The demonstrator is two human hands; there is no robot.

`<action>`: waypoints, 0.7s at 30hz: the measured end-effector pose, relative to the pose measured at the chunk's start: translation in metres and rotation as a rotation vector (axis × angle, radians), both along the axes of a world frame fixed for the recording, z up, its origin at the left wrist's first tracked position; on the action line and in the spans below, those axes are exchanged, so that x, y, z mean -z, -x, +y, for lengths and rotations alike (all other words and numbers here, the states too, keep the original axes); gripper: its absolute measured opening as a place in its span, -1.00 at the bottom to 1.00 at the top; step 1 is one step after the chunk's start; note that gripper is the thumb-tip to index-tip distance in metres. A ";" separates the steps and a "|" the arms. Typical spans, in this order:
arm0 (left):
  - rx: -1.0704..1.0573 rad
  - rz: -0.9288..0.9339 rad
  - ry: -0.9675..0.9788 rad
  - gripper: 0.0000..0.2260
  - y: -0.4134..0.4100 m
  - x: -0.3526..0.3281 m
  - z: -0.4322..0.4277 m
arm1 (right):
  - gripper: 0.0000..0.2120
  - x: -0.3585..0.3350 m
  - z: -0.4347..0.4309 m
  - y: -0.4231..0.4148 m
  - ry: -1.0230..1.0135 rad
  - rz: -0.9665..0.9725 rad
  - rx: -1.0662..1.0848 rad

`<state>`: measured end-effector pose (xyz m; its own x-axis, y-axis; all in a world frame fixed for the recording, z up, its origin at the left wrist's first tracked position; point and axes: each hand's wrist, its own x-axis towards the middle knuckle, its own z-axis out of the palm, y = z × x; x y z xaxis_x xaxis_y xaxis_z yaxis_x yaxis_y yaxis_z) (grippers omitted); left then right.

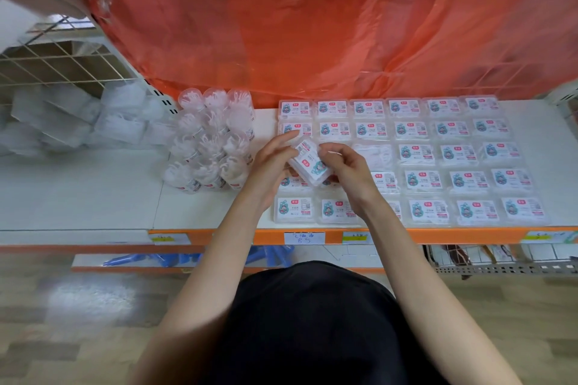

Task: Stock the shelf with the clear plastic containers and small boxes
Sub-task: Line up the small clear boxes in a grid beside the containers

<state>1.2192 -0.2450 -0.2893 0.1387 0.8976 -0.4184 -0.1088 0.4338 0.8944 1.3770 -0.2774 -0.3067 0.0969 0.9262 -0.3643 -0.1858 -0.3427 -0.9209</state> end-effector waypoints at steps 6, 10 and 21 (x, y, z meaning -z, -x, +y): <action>-0.022 -0.002 0.032 -0.69 -0.001 -0.003 -0.004 | -0.71 -0.002 0.004 0.000 0.061 0.082 0.111; 0.009 0.030 -0.013 -0.79 -0.005 0.002 -0.010 | -0.56 -0.001 0.003 -0.001 0.067 0.085 0.062; 0.123 0.221 -0.091 -0.73 -0.002 0.003 0.012 | -0.58 -0.011 0.019 -0.035 -0.411 -0.754 -0.342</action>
